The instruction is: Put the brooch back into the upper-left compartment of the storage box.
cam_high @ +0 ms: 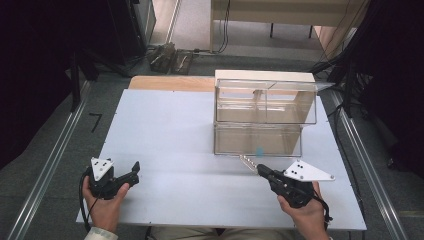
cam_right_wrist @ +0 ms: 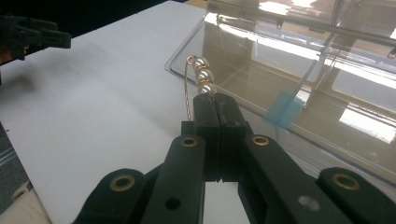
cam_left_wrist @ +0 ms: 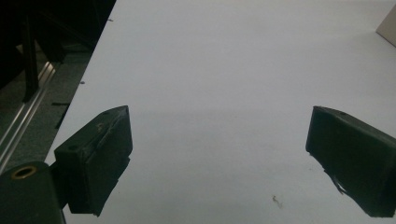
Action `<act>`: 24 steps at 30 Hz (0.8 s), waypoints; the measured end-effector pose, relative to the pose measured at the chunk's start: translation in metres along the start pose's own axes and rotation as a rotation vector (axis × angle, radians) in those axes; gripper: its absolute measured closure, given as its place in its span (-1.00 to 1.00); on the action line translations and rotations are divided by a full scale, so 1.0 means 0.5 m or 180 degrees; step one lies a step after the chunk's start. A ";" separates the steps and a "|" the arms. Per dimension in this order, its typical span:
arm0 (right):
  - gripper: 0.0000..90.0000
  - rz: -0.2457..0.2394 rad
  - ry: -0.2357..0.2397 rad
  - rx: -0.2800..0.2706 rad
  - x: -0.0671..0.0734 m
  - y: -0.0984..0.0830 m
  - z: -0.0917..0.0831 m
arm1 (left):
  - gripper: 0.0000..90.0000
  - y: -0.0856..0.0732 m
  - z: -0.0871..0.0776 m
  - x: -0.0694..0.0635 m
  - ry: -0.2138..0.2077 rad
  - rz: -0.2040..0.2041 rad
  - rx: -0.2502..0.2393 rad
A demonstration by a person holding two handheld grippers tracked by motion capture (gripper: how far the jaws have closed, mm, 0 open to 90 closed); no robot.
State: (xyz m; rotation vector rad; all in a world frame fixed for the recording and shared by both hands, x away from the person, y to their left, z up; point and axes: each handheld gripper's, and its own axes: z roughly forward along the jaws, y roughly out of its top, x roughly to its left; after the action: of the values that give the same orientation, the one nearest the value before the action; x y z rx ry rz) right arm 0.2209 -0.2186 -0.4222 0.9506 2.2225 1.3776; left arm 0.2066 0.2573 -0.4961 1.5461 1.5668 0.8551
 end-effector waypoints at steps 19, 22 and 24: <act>0.94 -0.0067 0.0012 -0.0208 0.003 0.061 -0.003 | -0.86 0.000 0.000 0.001 0.0002 -0.0012 -0.0007; 0.94 -0.0076 0.0004 -0.0255 0.002 0.074 -0.006 | -0.86 0.000 0.000 0.001 0.0002 -0.0012 -0.0007; 0.94 -0.0069 0.0002 -0.0258 0.002 0.076 -0.006 | -0.86 0.000 0.000 0.001 0.0001 -0.0011 -0.0006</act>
State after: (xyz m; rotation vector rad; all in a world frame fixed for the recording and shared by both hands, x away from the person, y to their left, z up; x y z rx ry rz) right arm 0.2319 -0.2086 -0.3868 0.8956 2.1536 1.4467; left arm 0.2066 0.2576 -0.4962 1.5414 1.5682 0.8548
